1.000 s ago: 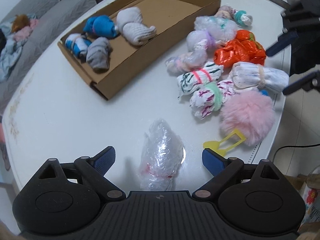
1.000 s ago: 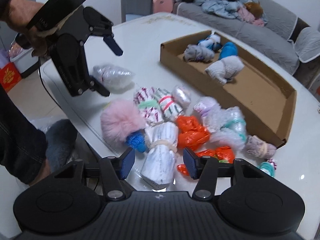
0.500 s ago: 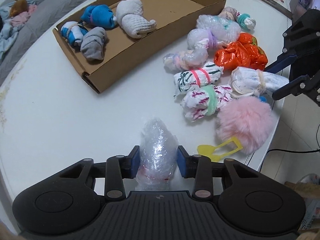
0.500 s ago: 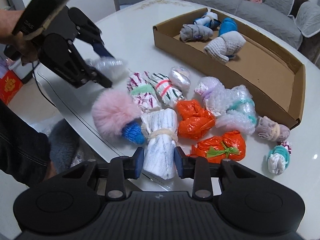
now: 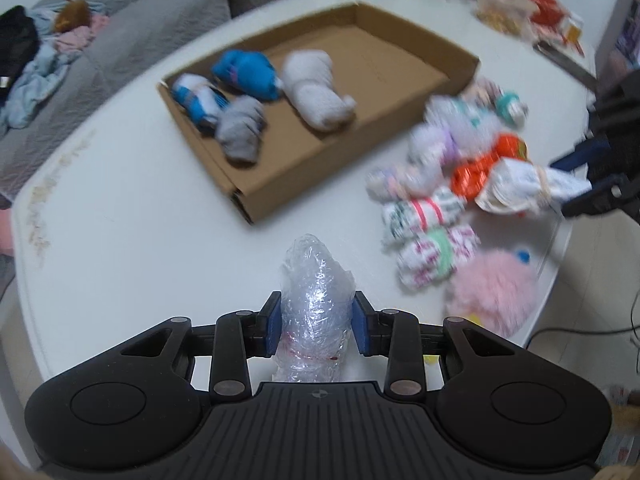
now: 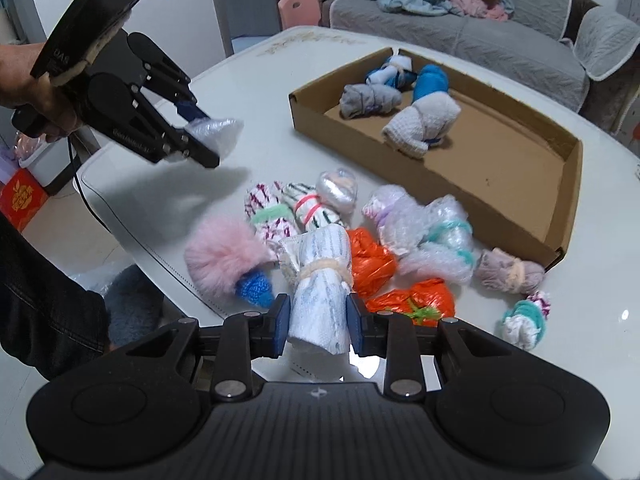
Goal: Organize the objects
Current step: 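Carry the plastic bundle and white striped sock toward the tray, then lower both socks into the tray and open both grippers, then move both grippers back over the sock pile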
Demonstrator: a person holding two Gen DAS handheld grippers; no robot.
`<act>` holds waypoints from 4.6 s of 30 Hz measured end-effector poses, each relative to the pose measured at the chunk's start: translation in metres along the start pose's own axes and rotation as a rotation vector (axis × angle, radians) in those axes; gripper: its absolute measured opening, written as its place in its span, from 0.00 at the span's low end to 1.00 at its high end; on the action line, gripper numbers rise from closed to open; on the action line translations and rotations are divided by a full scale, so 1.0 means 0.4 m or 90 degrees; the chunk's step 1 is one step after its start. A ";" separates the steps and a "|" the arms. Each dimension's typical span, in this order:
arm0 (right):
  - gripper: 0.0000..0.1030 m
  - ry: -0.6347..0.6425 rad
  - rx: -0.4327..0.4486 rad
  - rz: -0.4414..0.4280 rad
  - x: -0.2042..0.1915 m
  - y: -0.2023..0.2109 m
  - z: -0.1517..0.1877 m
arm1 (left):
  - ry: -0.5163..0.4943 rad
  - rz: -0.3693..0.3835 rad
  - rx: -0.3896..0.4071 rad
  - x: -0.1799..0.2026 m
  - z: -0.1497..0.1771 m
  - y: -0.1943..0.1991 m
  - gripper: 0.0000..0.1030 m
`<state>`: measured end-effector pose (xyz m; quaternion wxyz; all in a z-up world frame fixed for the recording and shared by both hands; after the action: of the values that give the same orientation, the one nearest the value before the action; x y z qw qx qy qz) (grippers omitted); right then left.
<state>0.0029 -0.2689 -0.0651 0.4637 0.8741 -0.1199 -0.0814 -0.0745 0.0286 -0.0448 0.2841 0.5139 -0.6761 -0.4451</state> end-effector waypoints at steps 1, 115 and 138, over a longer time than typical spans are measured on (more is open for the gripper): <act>0.26 0.001 0.007 -0.001 0.001 0.007 -0.002 | 0.004 -0.001 0.008 -0.006 -0.007 0.009 0.40; 0.67 0.026 -0.008 -0.065 0.220 -0.250 -0.316 | 0.066 -0.131 -0.009 -0.064 -0.256 -0.173 0.89; 0.93 -0.045 0.028 -0.018 0.289 -0.139 -0.277 | 0.197 -0.125 -0.022 -0.040 -0.219 -0.050 0.99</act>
<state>0.1493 -0.1843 -0.0531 0.4387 0.8822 -0.1254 -0.1163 0.0132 0.0151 -0.0226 0.3486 0.6352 -0.5630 -0.3975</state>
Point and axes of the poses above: each gripper's, at about its wrist camera, not at the fingertips, and y roughly against the way its jaws point, x to its right, z to its underside, the point moved 1 cm from there along -y, roughly the way its jaws point, and after that the axes turned 1 degree about y, right-handed, at the moved point
